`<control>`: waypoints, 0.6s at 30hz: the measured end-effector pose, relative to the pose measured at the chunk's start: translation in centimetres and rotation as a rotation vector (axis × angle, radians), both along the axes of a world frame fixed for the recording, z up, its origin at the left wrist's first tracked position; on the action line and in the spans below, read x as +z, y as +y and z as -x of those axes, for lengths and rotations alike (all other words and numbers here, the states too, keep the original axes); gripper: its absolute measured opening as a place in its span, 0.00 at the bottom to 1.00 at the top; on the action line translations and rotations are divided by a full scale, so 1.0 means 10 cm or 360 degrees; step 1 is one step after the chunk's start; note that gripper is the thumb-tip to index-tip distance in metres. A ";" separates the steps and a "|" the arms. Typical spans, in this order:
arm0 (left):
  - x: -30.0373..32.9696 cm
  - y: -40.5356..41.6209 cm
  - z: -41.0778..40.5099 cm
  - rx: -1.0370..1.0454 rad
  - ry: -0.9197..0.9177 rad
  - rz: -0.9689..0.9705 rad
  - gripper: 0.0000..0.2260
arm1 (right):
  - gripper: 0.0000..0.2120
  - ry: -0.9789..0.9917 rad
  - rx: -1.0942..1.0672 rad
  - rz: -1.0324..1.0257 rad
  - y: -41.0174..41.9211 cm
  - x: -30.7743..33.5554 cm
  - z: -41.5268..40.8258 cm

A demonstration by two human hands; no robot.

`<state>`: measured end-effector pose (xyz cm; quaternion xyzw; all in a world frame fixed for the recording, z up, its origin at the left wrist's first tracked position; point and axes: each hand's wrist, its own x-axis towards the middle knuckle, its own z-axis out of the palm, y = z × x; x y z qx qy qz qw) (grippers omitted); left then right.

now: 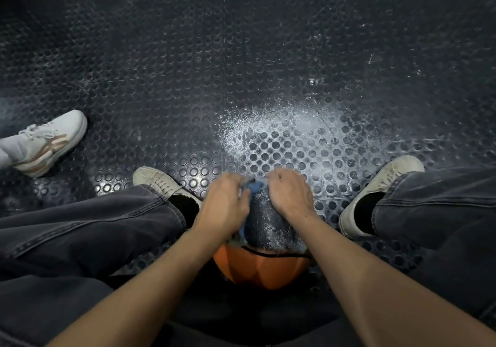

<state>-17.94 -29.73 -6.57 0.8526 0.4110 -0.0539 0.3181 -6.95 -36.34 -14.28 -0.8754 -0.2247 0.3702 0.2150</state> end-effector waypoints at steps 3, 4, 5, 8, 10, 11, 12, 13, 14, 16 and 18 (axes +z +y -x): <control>-0.01 0.21 -0.20 0.0135 0.0067 0.0137 0.06 | 0.17 -0.0017 -0.0021 0.0003 0.01 -0.03 0.01; 0.00 0.21 -0.19 0.0098 0.0083 0.0145 0.07 | 0.16 -0.0019 -0.0053 -0.0002 0.00 -0.04 0.00; 0.02 0.16 -0.15 0.0038 0.0085 0.0144 0.08 | 0.16 -0.0015 -0.0082 -0.0008 -0.01 -0.05 -0.01; 0.09 -0.09 0.06 -0.0141 0.0058 0.0036 0.08 | 0.14 -0.0003 -0.0072 -0.0004 -0.01 -0.03 -0.01; 0.02 -0.08 0.07 -0.0108 0.0069 -0.0092 0.10 | 0.15 -0.0029 -0.0017 -0.0017 0.01 -0.01 0.01; -0.03 0.00 0.02 -0.0034 0.0091 -0.0114 0.11 | 0.15 -0.0037 0.0009 -0.0022 0.02 0.00 0.03; -0.08 0.11 -0.08 0.0050 0.0122 -0.0074 0.11 | 0.16 -0.0045 0.0027 -0.0029 0.03 0.00 0.04; -0.12 0.21 -0.19 0.0110 0.0179 0.0013 0.10 | 0.16 -0.0052 0.0039 -0.0032 0.04 -0.01 0.04; -0.13 0.31 -0.28 0.0129 0.0240 0.0118 0.08 | 0.16 -0.0056 0.0046 -0.0030 0.05 -0.02 0.05; -0.14 0.41 -0.33 0.0072 0.0299 0.0257 0.08 | 0.15 -0.0061 0.0025 -0.0040 0.04 -0.05 0.05; -0.05 0.37 -0.22 -0.0031 0.0276 0.0301 0.08 | 0.16 -0.0052 -0.0003 -0.0033 0.03 -0.06 0.04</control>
